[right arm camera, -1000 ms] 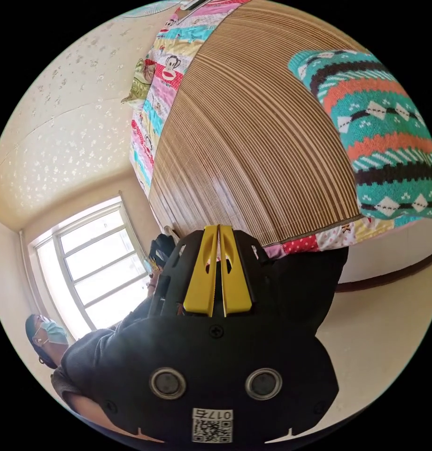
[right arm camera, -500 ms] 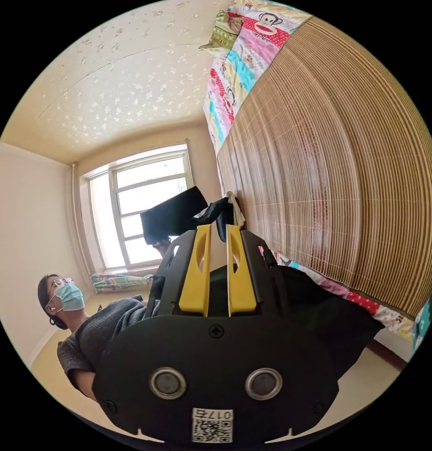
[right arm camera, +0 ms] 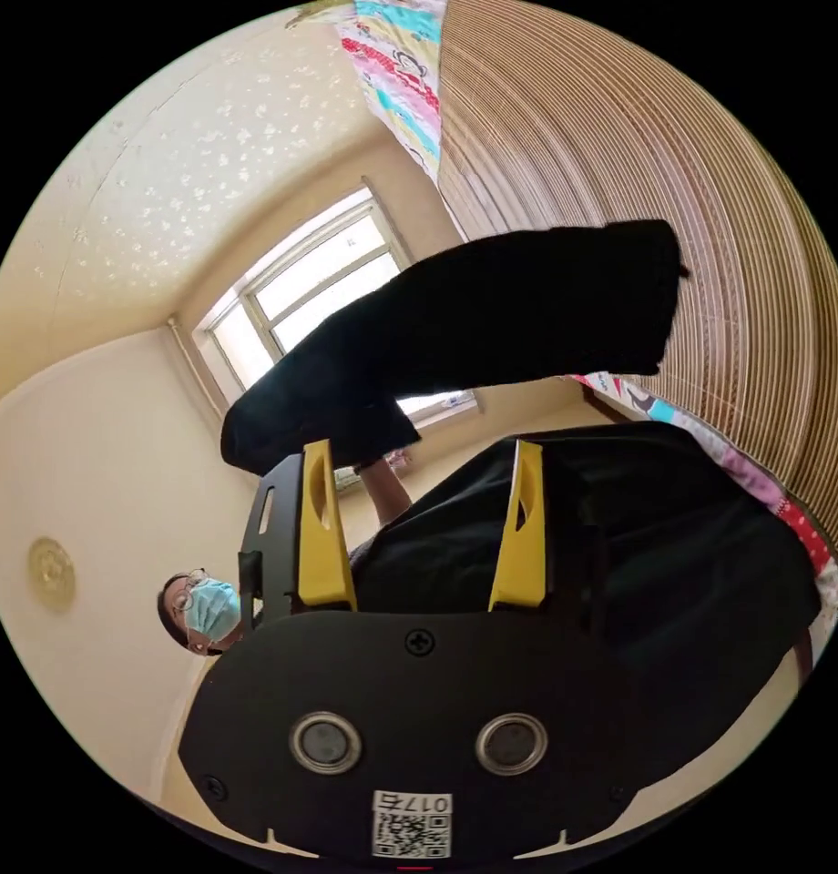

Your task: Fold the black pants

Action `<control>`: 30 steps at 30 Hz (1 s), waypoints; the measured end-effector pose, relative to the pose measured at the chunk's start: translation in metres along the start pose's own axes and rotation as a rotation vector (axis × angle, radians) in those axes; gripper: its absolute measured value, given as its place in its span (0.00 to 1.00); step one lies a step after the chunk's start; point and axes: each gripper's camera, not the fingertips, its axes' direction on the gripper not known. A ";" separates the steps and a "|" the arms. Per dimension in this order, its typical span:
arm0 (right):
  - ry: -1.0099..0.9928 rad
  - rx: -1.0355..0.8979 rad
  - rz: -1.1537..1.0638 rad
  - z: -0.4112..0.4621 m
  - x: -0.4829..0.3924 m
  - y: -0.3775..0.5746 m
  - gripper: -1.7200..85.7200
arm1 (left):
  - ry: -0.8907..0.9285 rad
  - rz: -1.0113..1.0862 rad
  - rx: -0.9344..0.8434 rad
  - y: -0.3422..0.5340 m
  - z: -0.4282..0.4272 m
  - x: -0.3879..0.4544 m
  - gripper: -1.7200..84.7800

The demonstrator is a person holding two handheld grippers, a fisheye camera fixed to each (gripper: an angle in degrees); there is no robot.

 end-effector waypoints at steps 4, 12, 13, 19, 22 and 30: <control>-0.402 0.156 -0.028 -0.023 0.017 -0.004 0.35 | 0.114 -0.088 -0.298 0.026 0.083 -0.060 0.03; -0.601 0.125 -0.220 -0.032 -0.031 -0.057 0.05 | 0.208 -0.133 -0.885 0.092 0.209 -0.115 0.05; -0.571 0.087 -0.229 -0.032 -0.049 -0.068 0.05 | 0.182 -0.082 -0.879 0.093 0.206 -0.113 0.05; -0.187 -0.023 -0.154 -0.025 -0.107 -0.088 0.08 | 0.181 0.137 -0.649 0.102 0.152 -0.111 0.05; -0.201 -0.132 -0.014 0.002 -0.079 -0.091 0.14 | 0.272 0.238 -0.563 0.119 0.126 -0.117 0.05; 0.054 -0.403 0.209 0.088 -0.005 -0.081 0.29 | 0.433 0.292 -0.427 0.143 0.084 -0.160 0.06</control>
